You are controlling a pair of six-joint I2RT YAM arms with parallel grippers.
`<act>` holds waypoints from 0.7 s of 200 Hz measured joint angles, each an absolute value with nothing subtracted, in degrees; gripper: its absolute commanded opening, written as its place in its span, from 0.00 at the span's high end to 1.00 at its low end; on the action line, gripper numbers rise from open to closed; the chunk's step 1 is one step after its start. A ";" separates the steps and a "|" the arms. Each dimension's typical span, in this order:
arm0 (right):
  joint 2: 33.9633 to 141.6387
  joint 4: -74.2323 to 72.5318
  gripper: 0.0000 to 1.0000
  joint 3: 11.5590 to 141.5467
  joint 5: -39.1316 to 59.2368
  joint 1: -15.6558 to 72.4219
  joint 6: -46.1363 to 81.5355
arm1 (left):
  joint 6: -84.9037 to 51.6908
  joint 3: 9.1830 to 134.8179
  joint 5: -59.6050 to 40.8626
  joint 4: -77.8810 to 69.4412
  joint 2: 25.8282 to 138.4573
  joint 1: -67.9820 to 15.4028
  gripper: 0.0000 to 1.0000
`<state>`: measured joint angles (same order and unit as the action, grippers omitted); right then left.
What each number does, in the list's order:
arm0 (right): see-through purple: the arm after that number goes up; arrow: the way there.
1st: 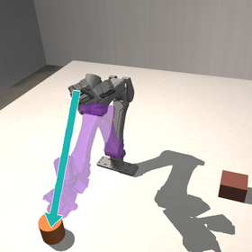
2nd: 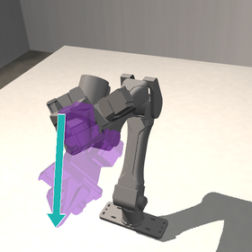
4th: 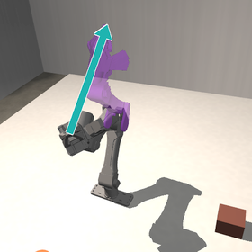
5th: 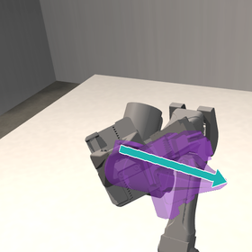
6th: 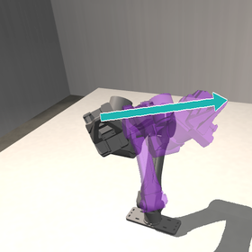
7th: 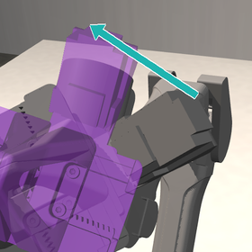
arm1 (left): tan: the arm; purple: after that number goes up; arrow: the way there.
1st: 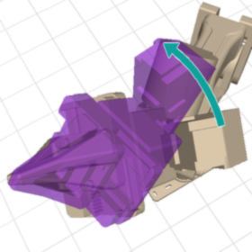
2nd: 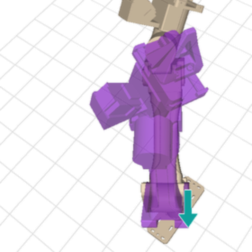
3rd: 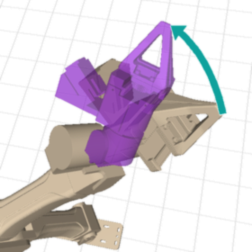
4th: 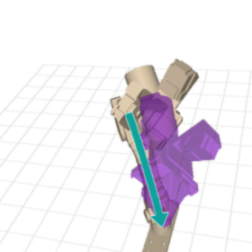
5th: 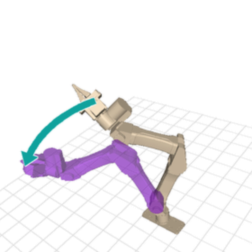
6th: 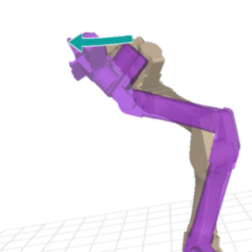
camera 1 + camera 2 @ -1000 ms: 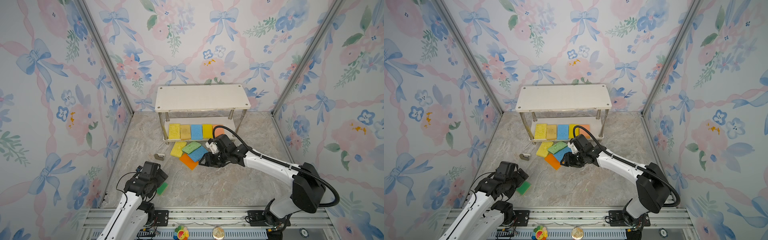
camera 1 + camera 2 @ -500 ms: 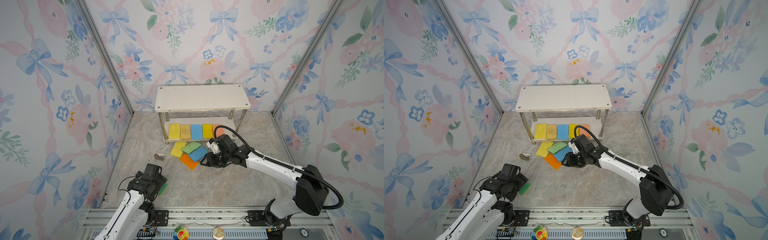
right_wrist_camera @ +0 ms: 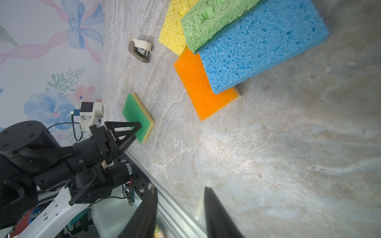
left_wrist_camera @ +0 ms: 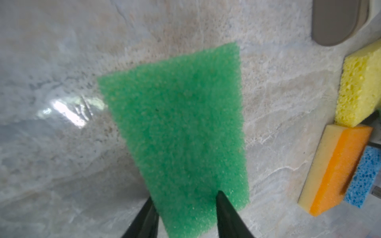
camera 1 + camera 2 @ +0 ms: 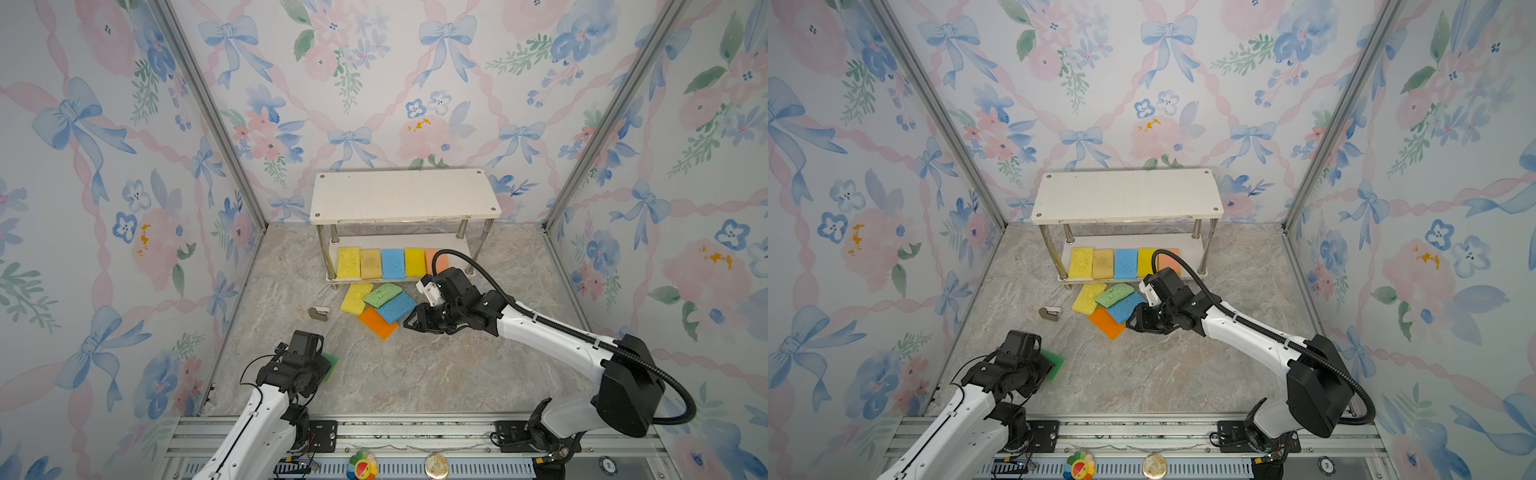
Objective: Place and organize the cleaning sponges onto the shelf
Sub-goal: 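Grasp the green scrub sponge with the left gripper while the right gripper withdraws, then lift the green scrub sponge toward the right gripper while the right gripper approaches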
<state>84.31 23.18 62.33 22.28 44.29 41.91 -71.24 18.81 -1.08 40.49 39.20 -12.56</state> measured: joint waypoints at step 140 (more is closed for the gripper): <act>83.90 30.59 0.45 63.88 25.30 38.28 38.15 | -55.18 25.43 -18.15 30.94 50.02 -13.69 0.90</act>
